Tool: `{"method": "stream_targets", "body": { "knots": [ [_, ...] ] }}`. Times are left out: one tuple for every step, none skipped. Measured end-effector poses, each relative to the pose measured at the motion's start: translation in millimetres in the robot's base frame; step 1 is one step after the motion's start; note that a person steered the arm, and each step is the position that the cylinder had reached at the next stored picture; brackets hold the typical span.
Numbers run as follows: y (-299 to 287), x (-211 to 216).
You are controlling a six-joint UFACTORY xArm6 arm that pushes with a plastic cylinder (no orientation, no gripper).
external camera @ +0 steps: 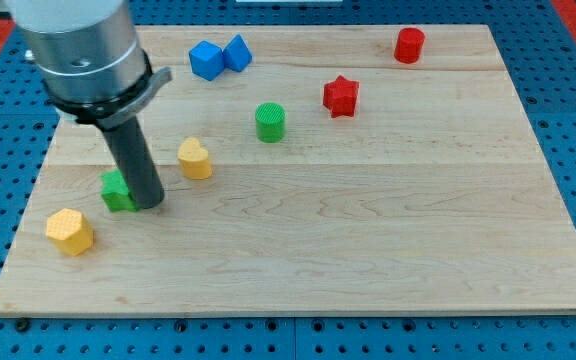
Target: Move the blue cube to the right bottom the red blocks
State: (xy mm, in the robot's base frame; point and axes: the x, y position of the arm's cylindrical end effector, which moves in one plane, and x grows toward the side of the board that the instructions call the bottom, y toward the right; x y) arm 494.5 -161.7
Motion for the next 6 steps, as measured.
{"method": "stream_targets", "body": {
  "knots": [
    [16.8, -1.2],
    [90.2, 15.5],
    [195.2, -20.7],
    [225.7, -70.6],
    [298.3, -122.2],
    [296.6, -161.4]
  ]
}}
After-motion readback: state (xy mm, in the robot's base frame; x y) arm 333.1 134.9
